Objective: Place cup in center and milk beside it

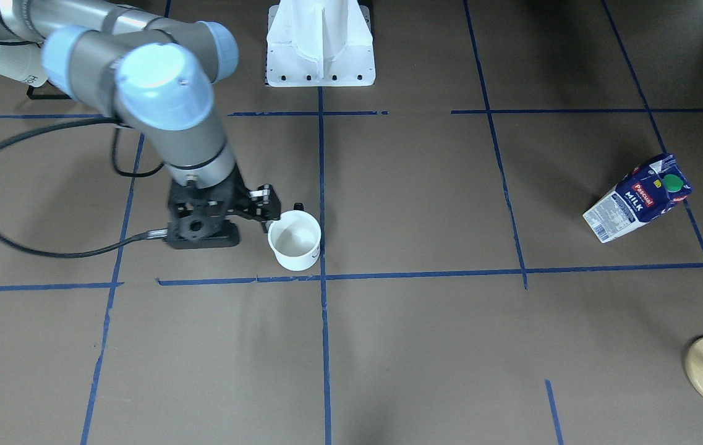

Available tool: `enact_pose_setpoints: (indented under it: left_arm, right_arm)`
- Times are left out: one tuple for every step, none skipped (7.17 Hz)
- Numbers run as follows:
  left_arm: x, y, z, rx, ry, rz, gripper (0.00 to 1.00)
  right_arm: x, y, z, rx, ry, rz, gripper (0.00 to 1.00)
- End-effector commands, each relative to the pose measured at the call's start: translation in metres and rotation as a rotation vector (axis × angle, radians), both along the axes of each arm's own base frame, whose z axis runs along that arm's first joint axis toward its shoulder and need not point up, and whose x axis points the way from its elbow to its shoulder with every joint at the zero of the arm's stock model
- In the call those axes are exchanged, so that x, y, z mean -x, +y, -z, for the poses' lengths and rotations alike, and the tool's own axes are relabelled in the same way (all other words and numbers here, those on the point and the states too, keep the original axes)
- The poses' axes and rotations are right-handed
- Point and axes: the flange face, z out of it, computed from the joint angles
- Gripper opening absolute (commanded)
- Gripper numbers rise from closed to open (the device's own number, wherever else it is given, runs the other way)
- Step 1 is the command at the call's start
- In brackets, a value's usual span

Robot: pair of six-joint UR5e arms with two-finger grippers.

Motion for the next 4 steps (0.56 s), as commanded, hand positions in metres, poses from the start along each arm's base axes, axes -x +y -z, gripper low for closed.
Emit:
enact_pose_setpoints:
  left_arm:
    - [0.000, -0.015, 0.014, -0.032, 0.003, 0.003, 1.00]
    - [0.000, -0.023, 0.022, -0.080, -0.003, 0.003, 1.00]
    - [0.000, -0.026, 0.027, -0.121, -0.004, 0.002, 1.00]
    - [-0.001, -0.033, 0.027, -0.127, -0.004, 0.001, 1.00]
  right_arm:
    - [-0.114, -0.044, -0.069, -0.073, 0.016, 0.077, 0.99]
    - [-0.179, -0.056, -0.122, -0.118, 0.035, 0.124, 0.99]
    - [-0.245, -0.058, -0.173, -0.155, 0.032, 0.172, 0.99]
    - [-0.300, -0.044, -0.231, -0.173, 0.020, 0.216, 0.99]
